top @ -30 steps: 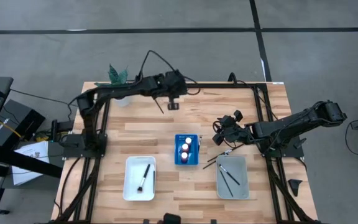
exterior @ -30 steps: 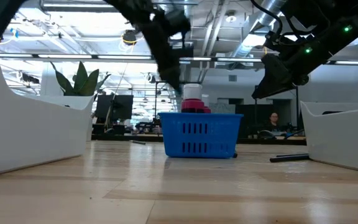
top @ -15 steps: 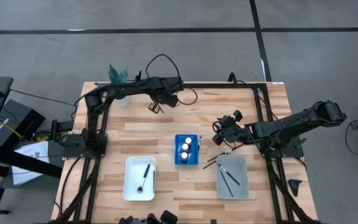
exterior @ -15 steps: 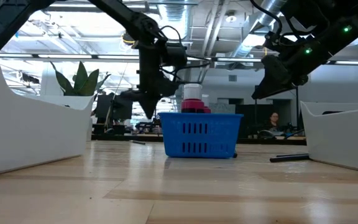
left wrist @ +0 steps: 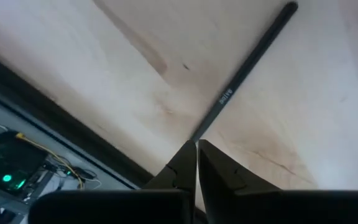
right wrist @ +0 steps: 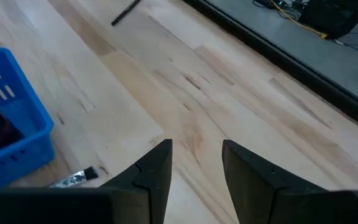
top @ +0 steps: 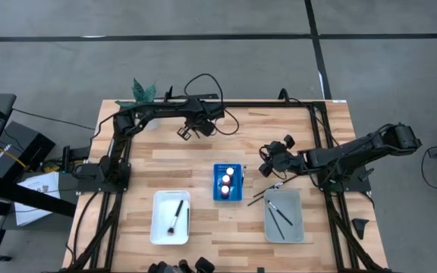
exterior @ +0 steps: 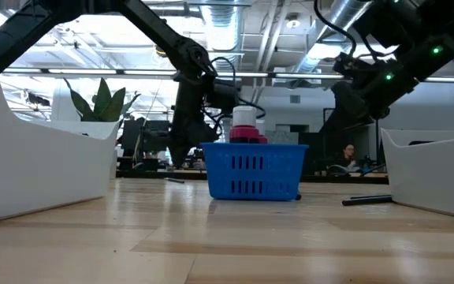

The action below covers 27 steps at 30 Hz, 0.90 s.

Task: Pick & Place Paint Supplies
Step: Put the paint brush into the white bin

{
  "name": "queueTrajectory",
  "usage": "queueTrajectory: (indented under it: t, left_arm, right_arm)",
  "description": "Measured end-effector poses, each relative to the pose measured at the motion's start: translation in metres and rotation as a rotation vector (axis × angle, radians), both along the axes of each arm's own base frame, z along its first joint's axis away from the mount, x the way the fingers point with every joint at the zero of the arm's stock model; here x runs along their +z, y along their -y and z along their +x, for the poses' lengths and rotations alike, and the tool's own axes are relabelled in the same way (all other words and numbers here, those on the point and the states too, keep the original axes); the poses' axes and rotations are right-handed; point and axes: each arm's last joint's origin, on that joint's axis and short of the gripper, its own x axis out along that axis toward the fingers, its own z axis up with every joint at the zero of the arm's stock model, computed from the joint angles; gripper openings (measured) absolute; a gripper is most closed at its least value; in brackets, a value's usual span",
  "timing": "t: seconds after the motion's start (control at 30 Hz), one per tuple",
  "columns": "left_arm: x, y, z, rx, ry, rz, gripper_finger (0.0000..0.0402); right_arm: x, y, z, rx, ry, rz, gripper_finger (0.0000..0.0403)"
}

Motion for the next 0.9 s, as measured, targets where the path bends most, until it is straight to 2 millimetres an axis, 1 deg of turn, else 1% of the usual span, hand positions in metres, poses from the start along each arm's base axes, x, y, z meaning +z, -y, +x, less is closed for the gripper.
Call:
queueTrajectory:
  t: [0.1, 0.23, 0.4, 0.5, 0.57, 0.73, 0.9]
  left_arm:
    - [0.001, 0.002, 0.000, -0.005, -0.010, 0.002, 0.0022]
    - [0.000, 0.002, -0.001, -0.004, -0.011, -0.001, 0.0046]
    - [-0.015, 0.006, -0.012, -0.006, -0.074, -0.028, 0.0067]
    - [-0.026, 0.007, -0.016, -0.031, -0.098, 0.001, 0.0070]
    - [-0.029, 0.007, -0.016, -0.053, -0.099, 0.025, 0.0070]
    - [-0.029, 0.005, -0.015, -0.065, -0.107, 0.066, 0.0063]
    - [-0.030, 0.000, -0.017, -0.074, -0.113, 0.065, 0.0060]
  right_arm:
    - [-0.005, 0.002, 0.001, 0.005, -0.022, 0.019, 0.0136]
    - [-0.003, 0.002, 0.004, 0.017, -0.004, 0.005, 0.0136]
    - [-0.002, 0.002, 0.006, 0.039, 0.013, 0.007, 0.0136]
    - [-0.002, 0.002, 0.007, 0.047, 0.019, 0.011, 0.0136]
    - [-0.002, 0.002, 0.007, 0.047, 0.018, 0.011, 0.0136]
    - [-0.002, 0.001, 0.007, 0.055, 0.018, 0.018, 0.0136]
    - [-0.002, 0.001, 0.007, 0.063, 0.016, 0.023, 0.0136]
